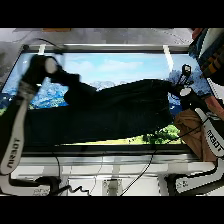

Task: Fold the clothes and pants, and hang the long-sleeved shirts on hangers.

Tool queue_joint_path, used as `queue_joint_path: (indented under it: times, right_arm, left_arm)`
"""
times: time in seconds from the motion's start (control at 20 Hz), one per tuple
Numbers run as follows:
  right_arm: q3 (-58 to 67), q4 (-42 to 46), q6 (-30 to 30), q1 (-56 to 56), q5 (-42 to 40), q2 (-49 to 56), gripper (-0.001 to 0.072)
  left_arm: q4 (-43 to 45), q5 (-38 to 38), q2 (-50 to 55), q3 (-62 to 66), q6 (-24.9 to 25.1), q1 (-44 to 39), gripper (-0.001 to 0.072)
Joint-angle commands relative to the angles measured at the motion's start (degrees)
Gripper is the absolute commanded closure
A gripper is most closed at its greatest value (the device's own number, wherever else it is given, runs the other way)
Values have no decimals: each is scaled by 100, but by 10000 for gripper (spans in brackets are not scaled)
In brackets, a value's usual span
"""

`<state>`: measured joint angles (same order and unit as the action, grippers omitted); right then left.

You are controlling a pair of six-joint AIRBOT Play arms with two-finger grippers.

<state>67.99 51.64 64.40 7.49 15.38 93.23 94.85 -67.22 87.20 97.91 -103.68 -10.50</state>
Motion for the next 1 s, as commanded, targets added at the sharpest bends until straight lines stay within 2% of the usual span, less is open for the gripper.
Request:
queue_joint_path:
  times: [0.0, 0.2, 0.3, 0.4, 0.5, 0.55, 0.6, 0.65, 0.7, 0.8, 0.95]
  right_arm:
    - [4, 46, 2, 2, 483, 4, 680]
    - [4, 120, 4, 2, 505, 4, 681]
    - [4, 120, 2, 2, 505, 4, 680]
    - [4, 125, 2, 2, 498, 4, 680]
    - [4, 127, 2, 2, 498, 4, 680]
    - [4, 125, 2, 2, 498, 4, 681]
    - [4, 125, 4, 2, 498, 4, 681]
    - [4, 125, 4, 0, 503, 4, 680]
    - [4, 125, 4, 0, 505, 4, 681]
    - [4, 125, 4, 2, 507, 4, 680]
    - [4, 122, 4, 0, 538, 4, 680]
  left_arm:
    - [741, 356, -527, -498, -1016, 824, 681]
    - [973, 334, -1521, -2376, -1515, 1071, 681]
    - [754, 343, -2253, -3534, -2280, 1014, 681]
    - [535, 444, -2824, -4199, -2343, 935, 680]
    - [317, 505, -3053, -4317, -2341, 918, 667]
    - [81, 568, -3082, -4315, -2295, 918, 618]
    - [-162, 627, -3082, -4315, -2109, 916, 463]
    - [-378, 669, -3073, -4315, -1692, 918, 245]
    - [-411, 658, -3071, -4315, -1305, 916, 89]
    - [-341, 658, -3093, -4315, -922, 931, 67]
    - [540, 544, -3073, -4317, -922, 1185, 70]
